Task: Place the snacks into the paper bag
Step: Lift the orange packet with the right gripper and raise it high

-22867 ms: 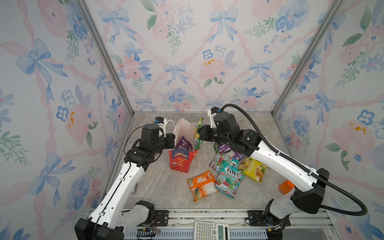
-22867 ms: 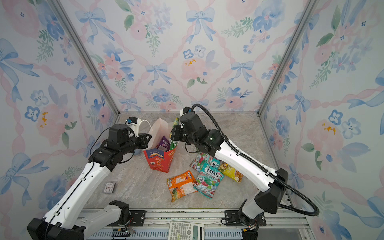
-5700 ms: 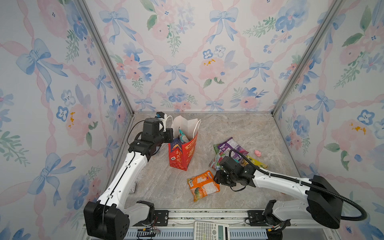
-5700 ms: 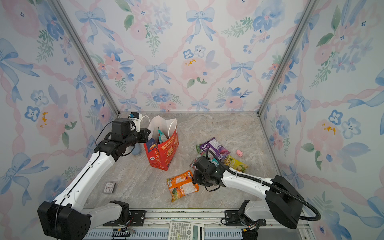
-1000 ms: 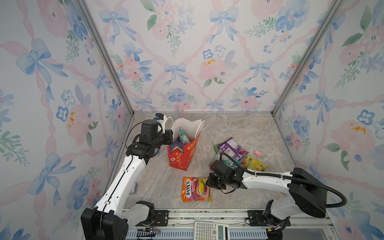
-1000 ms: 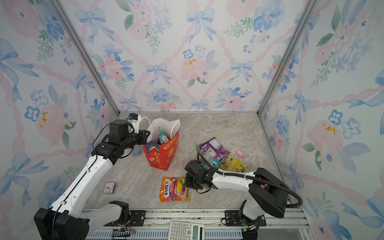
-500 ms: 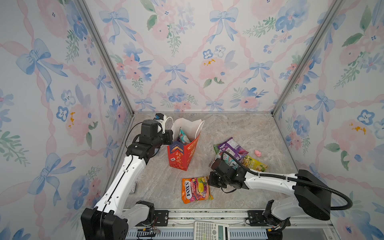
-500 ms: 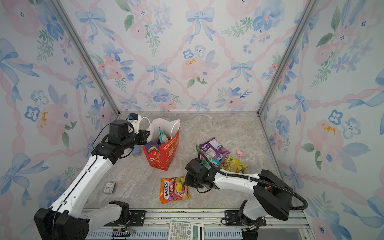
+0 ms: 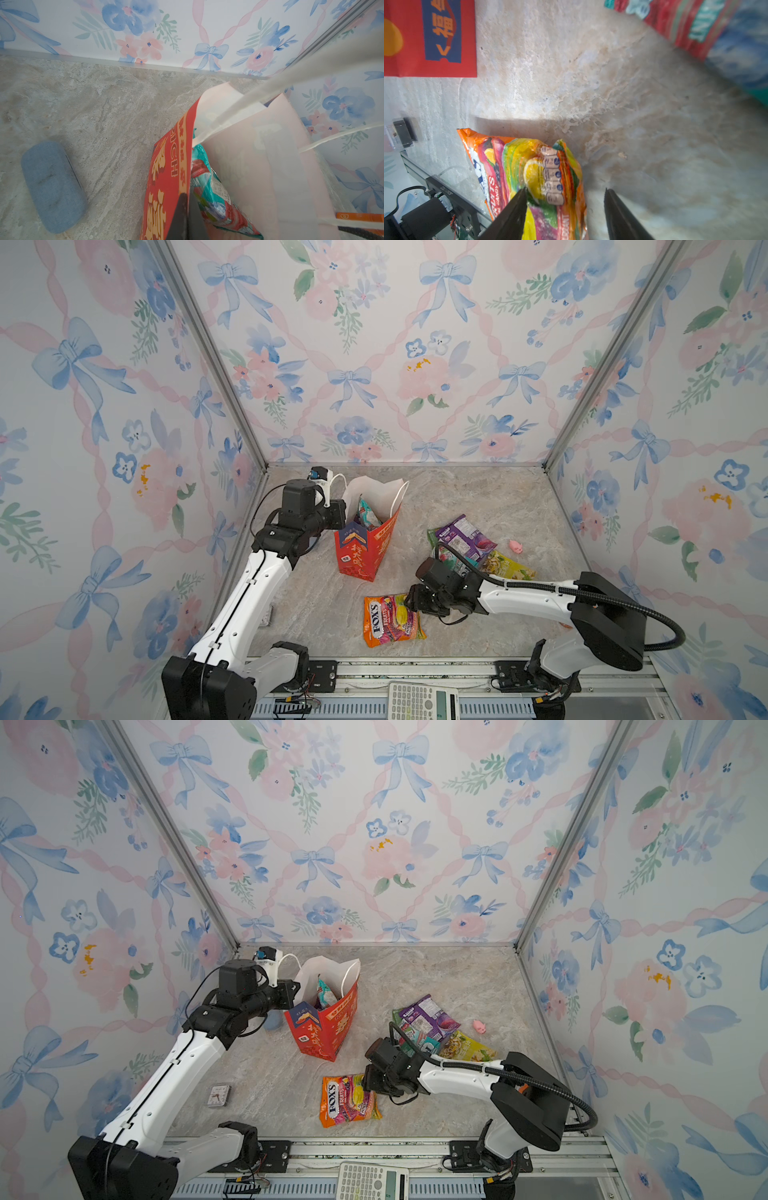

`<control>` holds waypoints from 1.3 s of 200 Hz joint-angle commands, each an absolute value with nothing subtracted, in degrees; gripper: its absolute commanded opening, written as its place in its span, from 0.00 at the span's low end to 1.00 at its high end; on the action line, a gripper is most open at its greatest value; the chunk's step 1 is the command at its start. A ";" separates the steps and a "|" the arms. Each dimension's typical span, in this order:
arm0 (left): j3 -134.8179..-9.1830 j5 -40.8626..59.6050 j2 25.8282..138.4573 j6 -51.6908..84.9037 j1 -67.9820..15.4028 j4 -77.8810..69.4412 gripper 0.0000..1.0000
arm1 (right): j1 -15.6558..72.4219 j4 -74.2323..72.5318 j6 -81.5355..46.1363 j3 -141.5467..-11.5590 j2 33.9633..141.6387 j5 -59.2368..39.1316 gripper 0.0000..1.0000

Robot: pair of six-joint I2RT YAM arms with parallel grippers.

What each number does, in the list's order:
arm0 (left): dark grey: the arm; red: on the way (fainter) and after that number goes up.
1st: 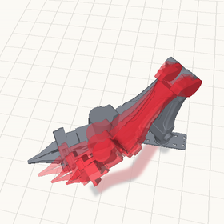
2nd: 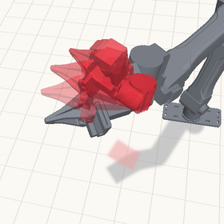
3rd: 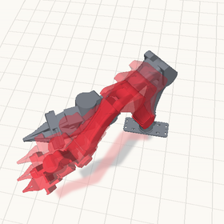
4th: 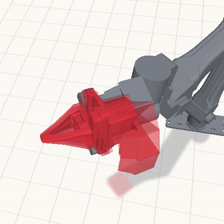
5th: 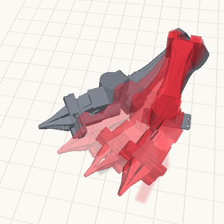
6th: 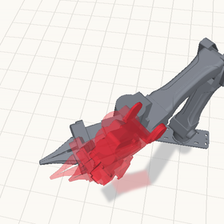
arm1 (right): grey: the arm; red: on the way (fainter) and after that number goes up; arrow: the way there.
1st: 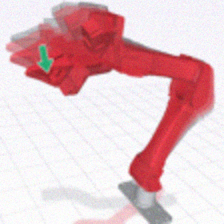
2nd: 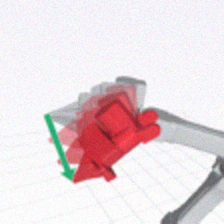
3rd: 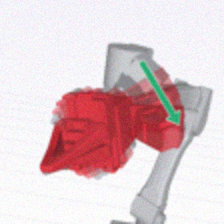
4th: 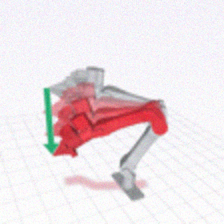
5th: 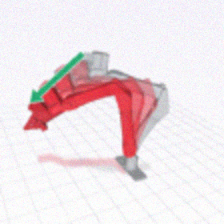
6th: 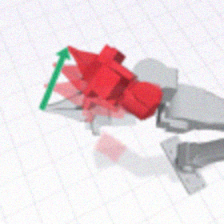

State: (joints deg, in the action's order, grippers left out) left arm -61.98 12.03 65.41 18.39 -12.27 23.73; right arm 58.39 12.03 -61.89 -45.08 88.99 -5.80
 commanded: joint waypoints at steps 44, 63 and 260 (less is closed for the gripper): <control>-61.59 13.01 63.52 17.01 -11.49 21.50 0.00 | 59.44 14.88 -61.42 -47.76 93.75 -5.16 0.40; -61.59 13.10 63.35 16.96 -11.26 21.53 0.00 | 59.24 14.95 -61.49 -47.60 93.66 -4.58 0.20; -62.49 14.01 64.21 17.40 -11.16 21.51 0.00 | 49.51 33.60 -50.73 -64.16 70.93 6.80 0.00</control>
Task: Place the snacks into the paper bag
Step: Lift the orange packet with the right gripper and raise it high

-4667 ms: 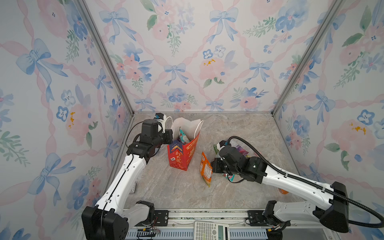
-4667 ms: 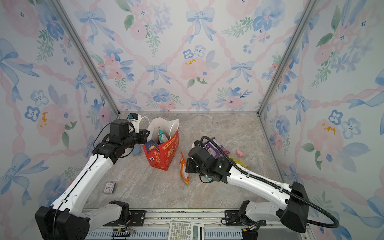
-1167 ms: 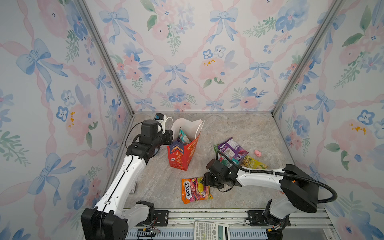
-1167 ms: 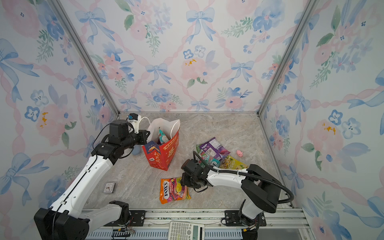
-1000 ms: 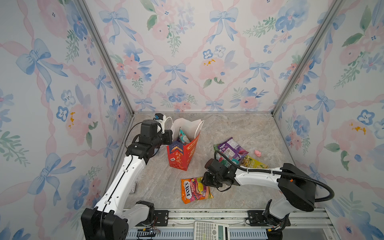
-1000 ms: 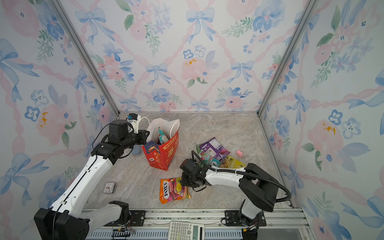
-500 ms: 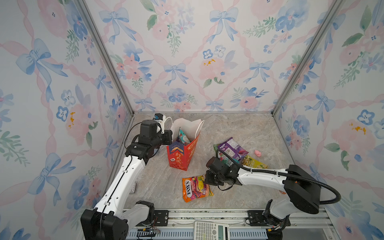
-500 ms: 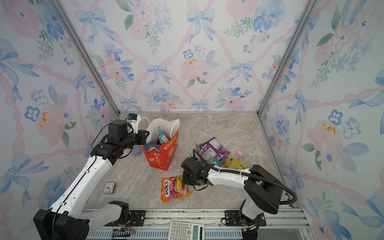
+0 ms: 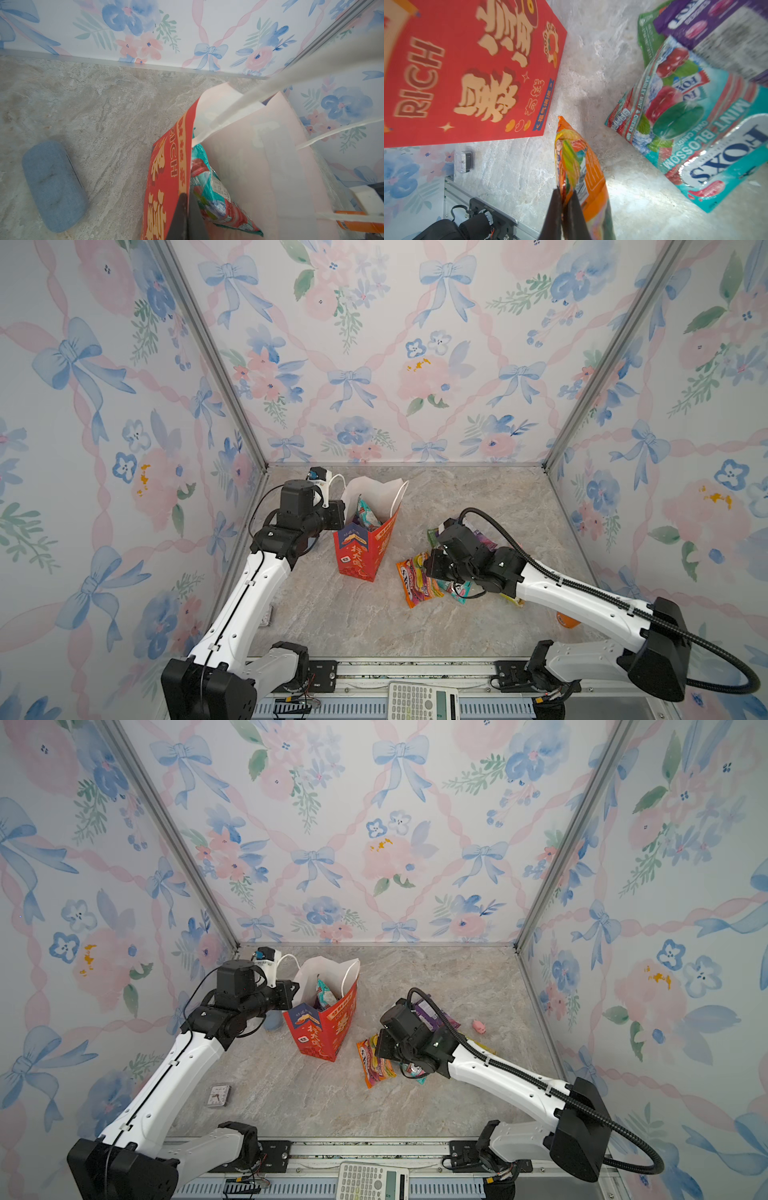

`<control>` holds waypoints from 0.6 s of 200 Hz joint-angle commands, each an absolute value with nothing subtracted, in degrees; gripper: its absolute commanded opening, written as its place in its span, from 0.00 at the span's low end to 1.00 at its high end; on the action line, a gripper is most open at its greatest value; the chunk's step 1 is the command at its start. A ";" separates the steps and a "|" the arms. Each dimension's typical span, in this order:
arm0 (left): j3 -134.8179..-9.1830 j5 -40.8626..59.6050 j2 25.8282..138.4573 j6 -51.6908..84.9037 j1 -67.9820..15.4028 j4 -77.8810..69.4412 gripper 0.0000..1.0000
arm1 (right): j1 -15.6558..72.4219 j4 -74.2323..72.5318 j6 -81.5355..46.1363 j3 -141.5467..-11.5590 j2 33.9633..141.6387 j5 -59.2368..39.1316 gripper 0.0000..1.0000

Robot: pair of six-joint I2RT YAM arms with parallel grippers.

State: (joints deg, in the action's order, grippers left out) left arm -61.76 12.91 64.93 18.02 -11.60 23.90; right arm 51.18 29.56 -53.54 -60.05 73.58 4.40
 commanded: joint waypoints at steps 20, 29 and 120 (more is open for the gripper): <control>-62.51 14.14 64.09 17.48 -11.14 21.53 0.00 | 48.22 34.15 -49.50 -66.57 69.66 7.53 0.00; -62.50 14.21 64.16 17.58 -11.14 21.53 0.00 | 47.83 34.47 -48.70 -67.87 69.23 8.20 0.00; -62.47 14.68 64.03 17.84 -11.13 21.50 0.00 | 42.30 37.37 -36.84 -85.58 71.21 14.00 0.00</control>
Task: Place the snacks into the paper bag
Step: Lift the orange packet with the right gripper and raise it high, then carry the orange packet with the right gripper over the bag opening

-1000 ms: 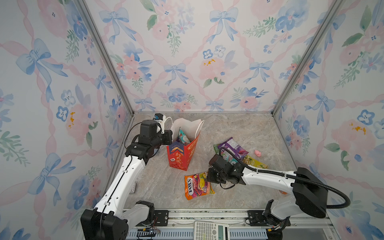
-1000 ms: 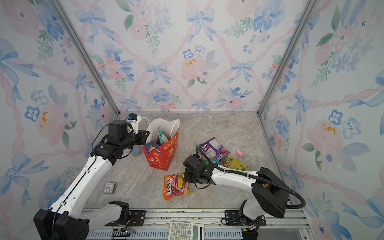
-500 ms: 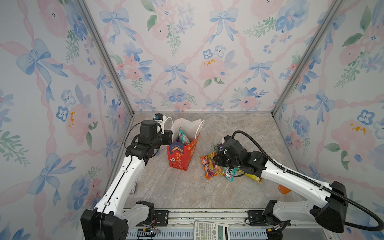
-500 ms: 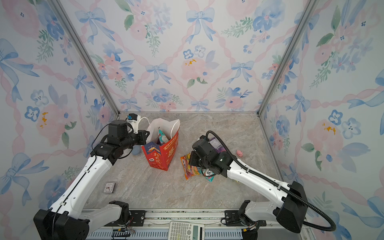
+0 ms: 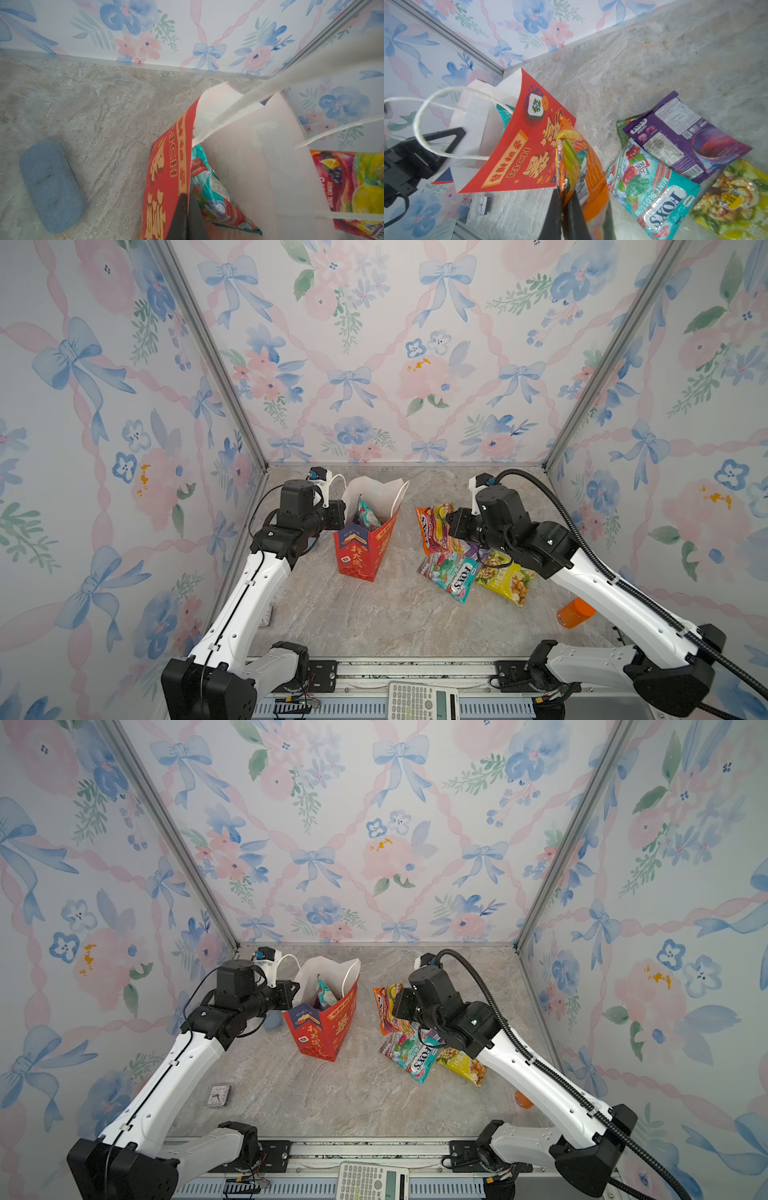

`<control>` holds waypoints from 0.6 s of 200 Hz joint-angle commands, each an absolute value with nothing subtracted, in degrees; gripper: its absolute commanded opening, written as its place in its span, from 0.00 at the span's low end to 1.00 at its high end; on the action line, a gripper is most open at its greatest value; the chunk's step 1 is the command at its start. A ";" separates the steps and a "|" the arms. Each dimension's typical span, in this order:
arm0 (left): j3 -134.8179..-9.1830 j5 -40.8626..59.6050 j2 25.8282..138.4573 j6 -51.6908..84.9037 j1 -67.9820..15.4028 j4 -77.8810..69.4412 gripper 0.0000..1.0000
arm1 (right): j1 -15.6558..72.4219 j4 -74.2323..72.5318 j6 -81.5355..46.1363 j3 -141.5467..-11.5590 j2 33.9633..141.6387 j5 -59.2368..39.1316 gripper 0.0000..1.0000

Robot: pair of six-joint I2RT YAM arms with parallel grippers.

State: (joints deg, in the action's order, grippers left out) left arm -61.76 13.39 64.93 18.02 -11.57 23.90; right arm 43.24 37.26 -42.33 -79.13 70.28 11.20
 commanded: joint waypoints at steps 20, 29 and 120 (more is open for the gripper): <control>-62.48 14.59 63.85 17.76 -11.15 21.49 0.00 | 41.59 37.97 -33.00 -90.91 73.47 14.65 0.00; -62.48 14.54 63.83 17.67 -11.15 21.52 0.00 | 41.31 38.31 -31.47 -93.33 74.56 14.69 0.00; -62.19 14.94 64.07 17.63 -11.11 21.49 0.00 | 39.93 41.59 -20.08 -121.75 90.80 12.98 0.00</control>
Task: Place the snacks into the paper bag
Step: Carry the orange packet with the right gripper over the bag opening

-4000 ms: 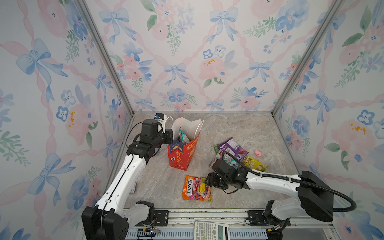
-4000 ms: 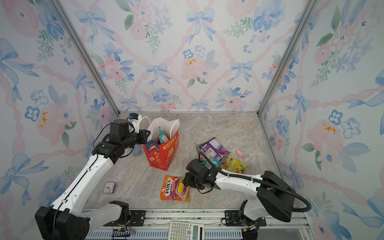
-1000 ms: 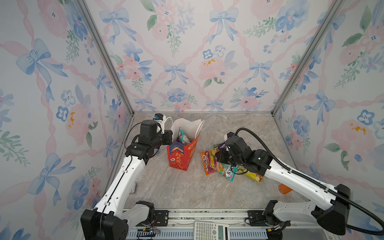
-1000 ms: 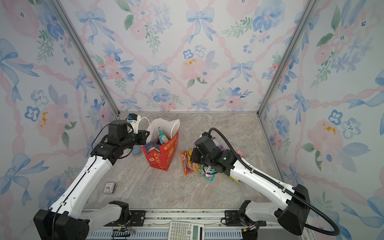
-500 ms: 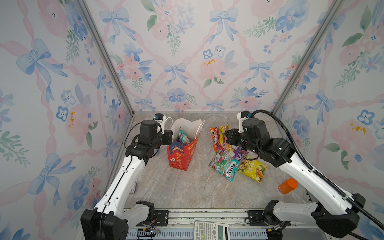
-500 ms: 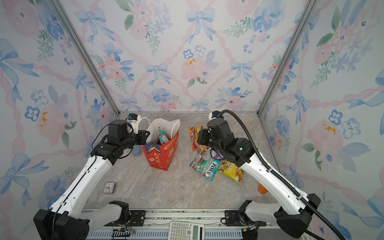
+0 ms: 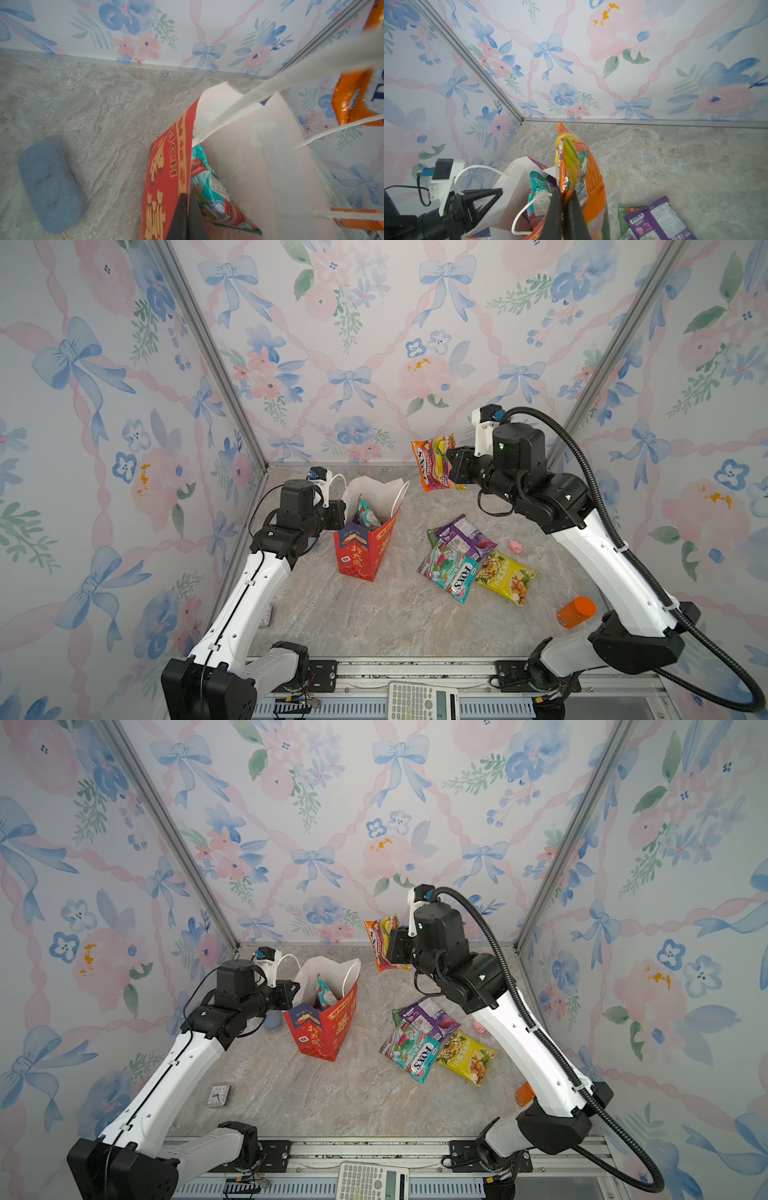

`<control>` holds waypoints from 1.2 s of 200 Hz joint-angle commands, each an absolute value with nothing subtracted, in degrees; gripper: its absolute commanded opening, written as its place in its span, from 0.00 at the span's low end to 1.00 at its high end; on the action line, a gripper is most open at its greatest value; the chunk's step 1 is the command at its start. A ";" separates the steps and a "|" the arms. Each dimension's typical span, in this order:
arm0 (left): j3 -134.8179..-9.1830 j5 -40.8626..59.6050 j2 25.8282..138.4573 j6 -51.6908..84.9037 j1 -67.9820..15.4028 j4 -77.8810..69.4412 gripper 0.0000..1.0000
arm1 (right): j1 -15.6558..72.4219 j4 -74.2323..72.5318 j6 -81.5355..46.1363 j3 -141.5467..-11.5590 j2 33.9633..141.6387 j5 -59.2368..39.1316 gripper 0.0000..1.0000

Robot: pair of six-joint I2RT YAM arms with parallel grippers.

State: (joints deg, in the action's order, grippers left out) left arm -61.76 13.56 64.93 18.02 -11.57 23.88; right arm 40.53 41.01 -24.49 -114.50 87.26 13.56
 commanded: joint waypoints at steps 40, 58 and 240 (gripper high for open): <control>-62.21 15.12 64.27 17.67 -11.08 21.52 0.00 | 40.04 43.49 -18.41 -134.63 99.86 9.09 0.00; -62.14 15.23 64.45 17.76 -11.07 21.49 0.00 | 40.31 44.96 -18.02 -140.88 103.92 6.96 0.00; -62.92 14.50 64.73 17.69 -10.90 21.49 0.00 | 49.31 53.24 -12.23 -131.63 103.30 3.09 0.00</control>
